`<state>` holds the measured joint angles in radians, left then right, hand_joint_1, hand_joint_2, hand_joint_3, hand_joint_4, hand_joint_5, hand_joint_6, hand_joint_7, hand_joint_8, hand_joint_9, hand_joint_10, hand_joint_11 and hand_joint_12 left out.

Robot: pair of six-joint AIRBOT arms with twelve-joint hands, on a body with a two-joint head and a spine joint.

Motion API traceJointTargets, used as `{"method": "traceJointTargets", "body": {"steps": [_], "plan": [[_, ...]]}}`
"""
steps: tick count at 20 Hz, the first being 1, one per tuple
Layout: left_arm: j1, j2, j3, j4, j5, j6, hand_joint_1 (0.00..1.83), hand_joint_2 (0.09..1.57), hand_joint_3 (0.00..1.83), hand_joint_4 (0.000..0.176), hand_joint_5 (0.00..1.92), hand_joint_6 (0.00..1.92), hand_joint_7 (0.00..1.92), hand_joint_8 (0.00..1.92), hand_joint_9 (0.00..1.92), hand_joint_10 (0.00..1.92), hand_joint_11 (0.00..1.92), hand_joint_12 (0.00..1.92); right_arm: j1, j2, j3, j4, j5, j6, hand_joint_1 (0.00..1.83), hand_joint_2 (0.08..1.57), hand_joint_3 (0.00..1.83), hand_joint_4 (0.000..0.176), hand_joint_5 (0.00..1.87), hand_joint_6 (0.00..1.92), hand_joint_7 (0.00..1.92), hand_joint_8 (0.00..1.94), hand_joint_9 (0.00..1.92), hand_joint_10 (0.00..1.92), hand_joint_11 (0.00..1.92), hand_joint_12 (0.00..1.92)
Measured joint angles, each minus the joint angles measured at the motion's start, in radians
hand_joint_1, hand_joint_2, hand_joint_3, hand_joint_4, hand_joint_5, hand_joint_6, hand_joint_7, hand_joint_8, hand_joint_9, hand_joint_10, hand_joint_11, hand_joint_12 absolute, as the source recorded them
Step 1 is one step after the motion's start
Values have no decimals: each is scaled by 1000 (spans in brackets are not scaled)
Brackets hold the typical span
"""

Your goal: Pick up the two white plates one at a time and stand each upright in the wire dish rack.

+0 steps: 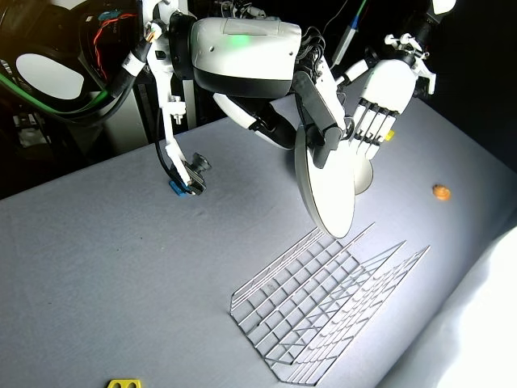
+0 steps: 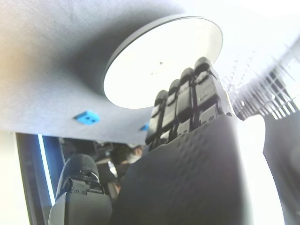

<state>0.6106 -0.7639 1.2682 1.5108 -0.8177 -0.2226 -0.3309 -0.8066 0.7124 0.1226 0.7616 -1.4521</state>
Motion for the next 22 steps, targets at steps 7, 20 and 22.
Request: {"method": "traceJointTargets", "body": {"steps": [7, 20, 22], "plan": [[0, 0, 0, 0, 3, 0, 0, 1057, 0, 0, 0, 0, 0, 0, 0, 0, 0, 0, -26, -4, 17, 3, 42, -1, 1237, 1082, 0, 18, 1012, 965, 1112, 751, 1271, 6, 911, 772], [0, 0, 0, 0, 3, 0, 0, 1067, 3, 0, 0, 0, 0, 0, 0, 0, 0, 0, -70, -12, 39, -24, 71, 15, 1235, 1088, 1, 13, 986, 991, 1106, 778, 1263, 4, 898, 769], [0, 0, 0, 1, 3, 0, 0, 1071, 4, 0, 0, 0, 0, 0, 0, 0, 0, 0, -72, -13, 45, -24, 71, 15, 1231, 1094, 0, 20, 989, 991, 1078, 821, 1267, 5, 900, 775]]}}
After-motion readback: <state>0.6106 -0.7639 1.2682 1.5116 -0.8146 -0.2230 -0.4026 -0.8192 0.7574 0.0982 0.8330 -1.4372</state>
